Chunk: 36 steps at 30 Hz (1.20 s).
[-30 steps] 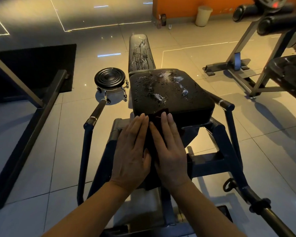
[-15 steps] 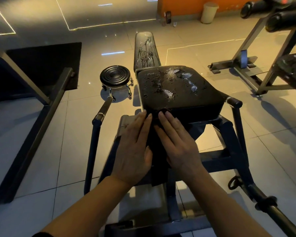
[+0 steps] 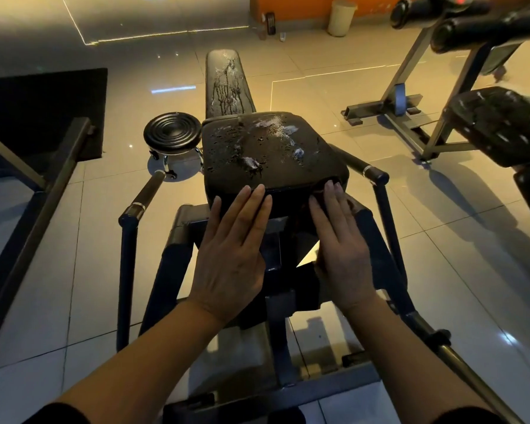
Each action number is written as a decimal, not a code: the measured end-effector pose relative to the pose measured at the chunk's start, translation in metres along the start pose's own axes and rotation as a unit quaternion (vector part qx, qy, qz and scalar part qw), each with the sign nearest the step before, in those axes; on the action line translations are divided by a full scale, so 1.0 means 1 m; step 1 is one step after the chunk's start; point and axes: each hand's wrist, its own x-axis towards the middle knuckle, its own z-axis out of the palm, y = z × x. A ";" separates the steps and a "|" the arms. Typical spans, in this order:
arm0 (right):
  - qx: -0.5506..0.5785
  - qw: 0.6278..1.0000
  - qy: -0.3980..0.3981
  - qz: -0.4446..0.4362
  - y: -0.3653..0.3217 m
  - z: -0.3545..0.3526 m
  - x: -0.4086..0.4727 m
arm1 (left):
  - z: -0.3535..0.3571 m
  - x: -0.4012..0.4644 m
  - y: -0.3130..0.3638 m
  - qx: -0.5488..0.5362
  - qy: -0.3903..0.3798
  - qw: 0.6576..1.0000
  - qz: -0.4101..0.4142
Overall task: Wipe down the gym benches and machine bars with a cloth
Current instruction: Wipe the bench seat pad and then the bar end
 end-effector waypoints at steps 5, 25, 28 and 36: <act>0.010 0.998 -0.045 -0.051 -0.001 -0.006 0.006 | 0.007 0.006 0.017 0.010 -0.002 0.999 -0.041; -0.025 0.954 -0.264 0.139 -0.016 -0.056 0.105 | -0.033 0.030 0.030 -0.007 -0.042 0.990 -0.137; -0.030 0.942 -0.295 0.157 -0.010 -0.046 0.125 | -0.038 0.047 0.025 0.017 -0.044 0.979 -0.196; -0.031 0.929 -0.361 0.070 -0.001 -0.068 0.115 | -0.061 0.053 0.033 0.028 -0.195 0.948 -0.251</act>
